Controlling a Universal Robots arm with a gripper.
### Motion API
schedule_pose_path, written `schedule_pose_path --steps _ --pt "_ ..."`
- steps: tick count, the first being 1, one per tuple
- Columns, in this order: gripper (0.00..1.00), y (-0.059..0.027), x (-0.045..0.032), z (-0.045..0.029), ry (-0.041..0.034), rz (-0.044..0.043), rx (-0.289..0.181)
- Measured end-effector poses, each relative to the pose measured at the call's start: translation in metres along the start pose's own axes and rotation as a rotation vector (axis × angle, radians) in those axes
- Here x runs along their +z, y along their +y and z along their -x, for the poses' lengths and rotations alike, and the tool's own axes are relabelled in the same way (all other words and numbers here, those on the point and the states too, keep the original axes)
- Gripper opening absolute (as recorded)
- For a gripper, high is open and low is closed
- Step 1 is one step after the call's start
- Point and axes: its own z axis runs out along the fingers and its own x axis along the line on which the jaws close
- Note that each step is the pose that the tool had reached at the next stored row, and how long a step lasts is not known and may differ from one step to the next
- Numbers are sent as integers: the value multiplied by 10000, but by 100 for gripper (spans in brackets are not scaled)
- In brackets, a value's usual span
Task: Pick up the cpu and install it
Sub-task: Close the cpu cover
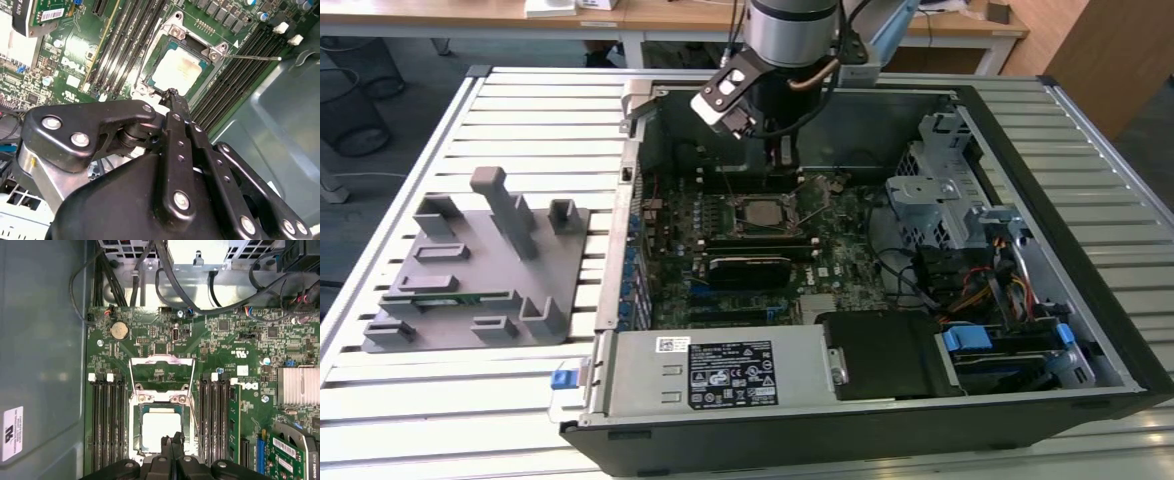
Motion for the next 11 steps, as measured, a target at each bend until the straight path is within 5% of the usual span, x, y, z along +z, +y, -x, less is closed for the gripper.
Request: schedule_pose_path --steps 11 --pt "11 24 -55 -1 -2 -51 0"
